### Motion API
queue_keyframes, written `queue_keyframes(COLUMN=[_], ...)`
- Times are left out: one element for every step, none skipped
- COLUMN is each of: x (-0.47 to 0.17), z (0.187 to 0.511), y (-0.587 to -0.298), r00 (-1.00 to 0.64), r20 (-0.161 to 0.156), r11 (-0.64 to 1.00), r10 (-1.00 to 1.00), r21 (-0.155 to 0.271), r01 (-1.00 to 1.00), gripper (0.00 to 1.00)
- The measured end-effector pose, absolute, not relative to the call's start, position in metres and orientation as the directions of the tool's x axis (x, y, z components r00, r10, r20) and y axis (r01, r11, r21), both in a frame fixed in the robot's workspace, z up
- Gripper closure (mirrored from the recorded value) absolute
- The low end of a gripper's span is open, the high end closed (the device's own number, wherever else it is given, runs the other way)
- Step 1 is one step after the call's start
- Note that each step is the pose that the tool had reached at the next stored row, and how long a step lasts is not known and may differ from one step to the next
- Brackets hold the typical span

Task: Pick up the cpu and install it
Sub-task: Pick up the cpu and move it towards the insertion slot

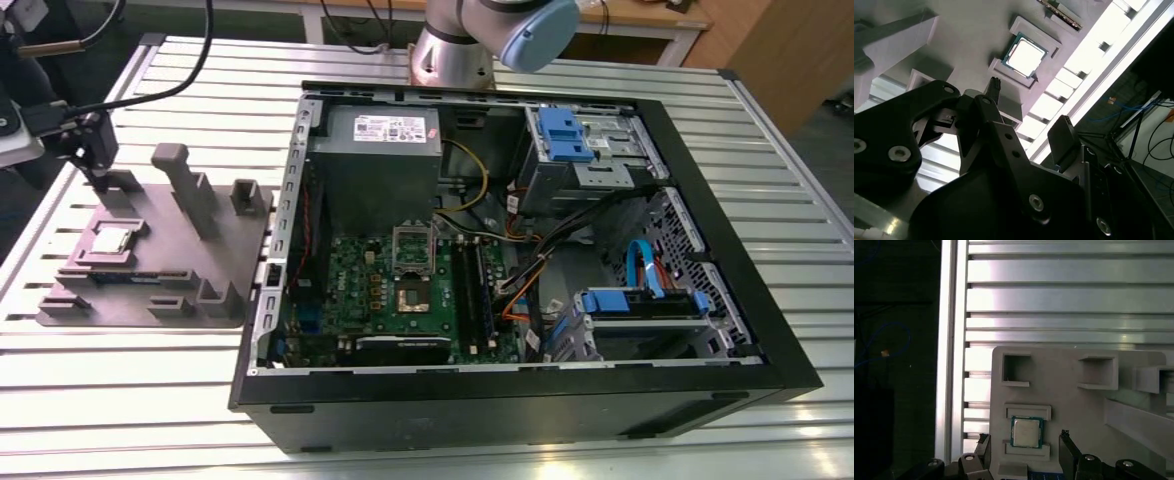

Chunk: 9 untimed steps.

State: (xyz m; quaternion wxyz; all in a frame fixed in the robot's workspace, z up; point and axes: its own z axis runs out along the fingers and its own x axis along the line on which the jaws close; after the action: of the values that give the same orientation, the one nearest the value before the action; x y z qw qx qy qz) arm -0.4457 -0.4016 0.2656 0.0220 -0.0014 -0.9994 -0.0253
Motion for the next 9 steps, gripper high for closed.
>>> queue_keyframes(x=[-0.446,-0.446,-0.446,-0.446,-0.446,-0.446,-0.446,-0.446,-0.446], z=[0.264,0.262,0.26,0.258,0.256,0.255,0.253,0.251,0.25], y=[-0.402,-0.402,-0.403,-0.404,-0.405,-0.406,-0.406,-0.407,-0.407], r00=[-0.999,-0.999,-0.999,-0.999,-0.999,-0.999,-0.999,-0.999,-0.999], r20=[0.044,0.044,0.044,0.044,0.044,0.044,0.044,0.044,0.044], r11=[0.999,0.999,0.999,0.999,0.999,0.999,0.999,0.999,0.999], r10=[0.002,0.001,0.002,0.002,0.001,0.002,0.002,0.002,0.002], r21=[0.051,0.051,0.051,0.051,0.052,0.052,0.052,0.052,0.052], r01=[0.004,0.004,0.004,0.004,0.004,0.004,0.004,0.004,0.004], gripper=[0.35,0.35,0.35,0.35,0.35,0.35,0.35,0.35,0.35])
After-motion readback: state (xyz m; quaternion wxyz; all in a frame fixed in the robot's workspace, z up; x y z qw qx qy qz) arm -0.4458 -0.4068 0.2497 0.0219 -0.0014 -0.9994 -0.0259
